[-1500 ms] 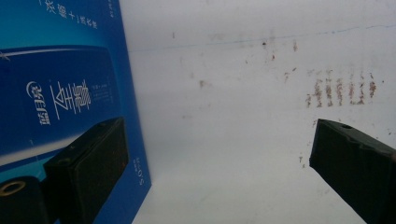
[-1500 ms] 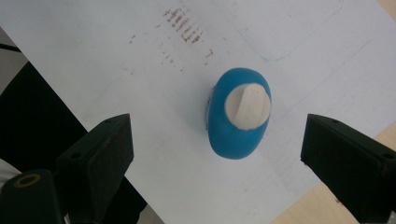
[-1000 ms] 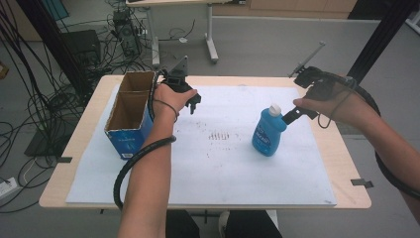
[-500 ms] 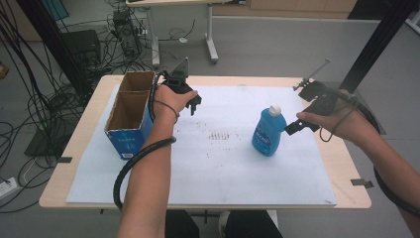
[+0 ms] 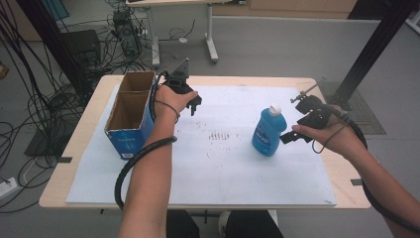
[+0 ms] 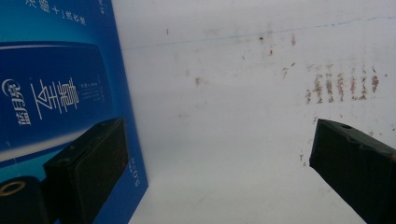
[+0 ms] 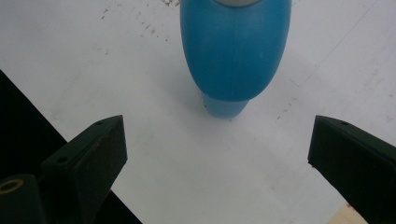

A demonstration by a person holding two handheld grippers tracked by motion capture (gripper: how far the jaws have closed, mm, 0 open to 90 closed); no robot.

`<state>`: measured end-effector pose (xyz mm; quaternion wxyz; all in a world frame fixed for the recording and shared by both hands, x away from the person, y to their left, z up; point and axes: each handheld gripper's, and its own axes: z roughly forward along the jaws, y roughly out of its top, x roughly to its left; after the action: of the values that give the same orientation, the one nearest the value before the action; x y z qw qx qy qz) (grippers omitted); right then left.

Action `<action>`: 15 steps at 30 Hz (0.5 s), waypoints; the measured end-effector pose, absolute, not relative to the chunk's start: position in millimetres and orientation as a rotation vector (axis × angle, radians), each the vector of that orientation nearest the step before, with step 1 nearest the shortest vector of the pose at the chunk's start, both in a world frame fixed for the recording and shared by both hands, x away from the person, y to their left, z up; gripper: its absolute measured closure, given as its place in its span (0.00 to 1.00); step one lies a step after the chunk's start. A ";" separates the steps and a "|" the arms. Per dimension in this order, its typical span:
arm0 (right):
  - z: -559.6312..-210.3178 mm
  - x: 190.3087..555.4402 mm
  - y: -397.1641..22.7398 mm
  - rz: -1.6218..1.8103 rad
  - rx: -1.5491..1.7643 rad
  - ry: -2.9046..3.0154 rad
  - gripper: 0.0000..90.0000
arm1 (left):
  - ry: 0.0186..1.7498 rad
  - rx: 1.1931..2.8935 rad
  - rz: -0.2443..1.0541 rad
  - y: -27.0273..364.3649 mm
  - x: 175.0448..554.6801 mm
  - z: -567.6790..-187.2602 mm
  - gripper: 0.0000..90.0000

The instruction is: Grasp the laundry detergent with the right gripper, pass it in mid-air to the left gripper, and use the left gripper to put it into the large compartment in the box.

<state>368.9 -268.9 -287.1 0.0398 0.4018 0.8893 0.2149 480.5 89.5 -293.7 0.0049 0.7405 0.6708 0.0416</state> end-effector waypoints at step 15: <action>-322.0 366.2 -270.1 0.777 1.238 2.597 0.05 | 2.089 2.324 0.130 87.0 482.9 -295.4 0.06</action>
<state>366.2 -270.1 -322.0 0.0806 0.4141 0.8686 0.2598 482.9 87.0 -295.4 0.0070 0.7432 0.6678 0.0417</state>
